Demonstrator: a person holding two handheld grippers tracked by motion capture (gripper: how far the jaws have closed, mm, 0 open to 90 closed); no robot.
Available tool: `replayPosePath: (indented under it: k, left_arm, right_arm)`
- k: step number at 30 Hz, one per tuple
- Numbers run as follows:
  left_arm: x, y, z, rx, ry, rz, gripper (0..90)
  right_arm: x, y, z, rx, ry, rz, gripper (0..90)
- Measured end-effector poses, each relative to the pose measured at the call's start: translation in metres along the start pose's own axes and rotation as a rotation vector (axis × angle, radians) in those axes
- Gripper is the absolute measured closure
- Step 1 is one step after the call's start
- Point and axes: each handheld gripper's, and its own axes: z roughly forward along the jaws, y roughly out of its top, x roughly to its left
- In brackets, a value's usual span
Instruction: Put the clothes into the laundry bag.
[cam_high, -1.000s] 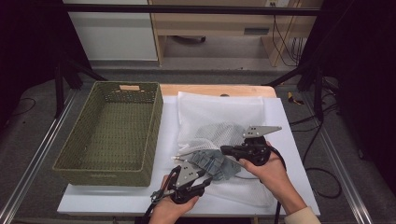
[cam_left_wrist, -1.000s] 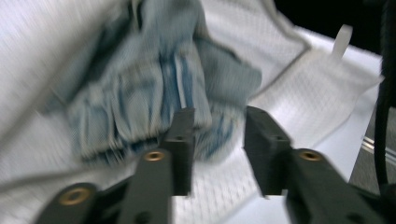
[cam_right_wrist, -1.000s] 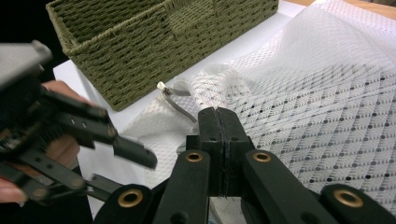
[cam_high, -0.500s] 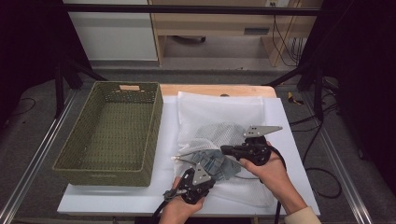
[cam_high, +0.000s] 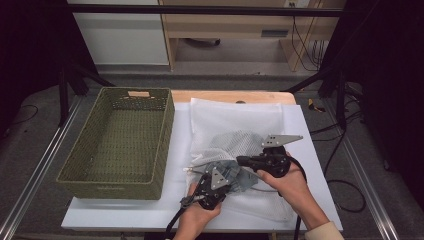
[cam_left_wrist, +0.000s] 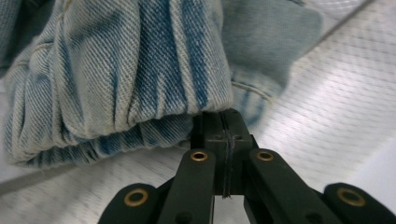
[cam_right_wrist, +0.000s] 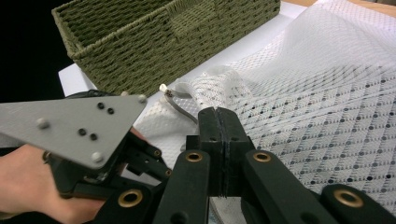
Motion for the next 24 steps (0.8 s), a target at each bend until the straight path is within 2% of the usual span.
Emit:
replayPosePath:
  k: [6, 11, 16, 24]
  left_arm:
    - [0.009, 0.005, 0.006, -0.015, -0.001, -0.037, 90.0]
    - [0.013, 0.01, 0.01, -0.017, 0.01, -0.035, 90.0]
    - [0.014, 0.013, 0.013, -0.027, 0.017, -0.027, 90.0]
    - [0.017, 0.016, 0.016, -0.033, 0.025, -0.03, 90.0]
  right_arm:
    - [-0.001, -0.002, -0.001, 0.001, -0.002, 0.004, 90.0]
    - [-0.003, -0.003, -0.001, -0.001, -0.01, 0.007, 90.0]
    - [-0.004, -0.006, -0.001, 0.012, -0.052, 0.007, 90.0]
    - [-0.007, -0.01, 0.001, 0.022, -0.078, 0.012, 90.0]
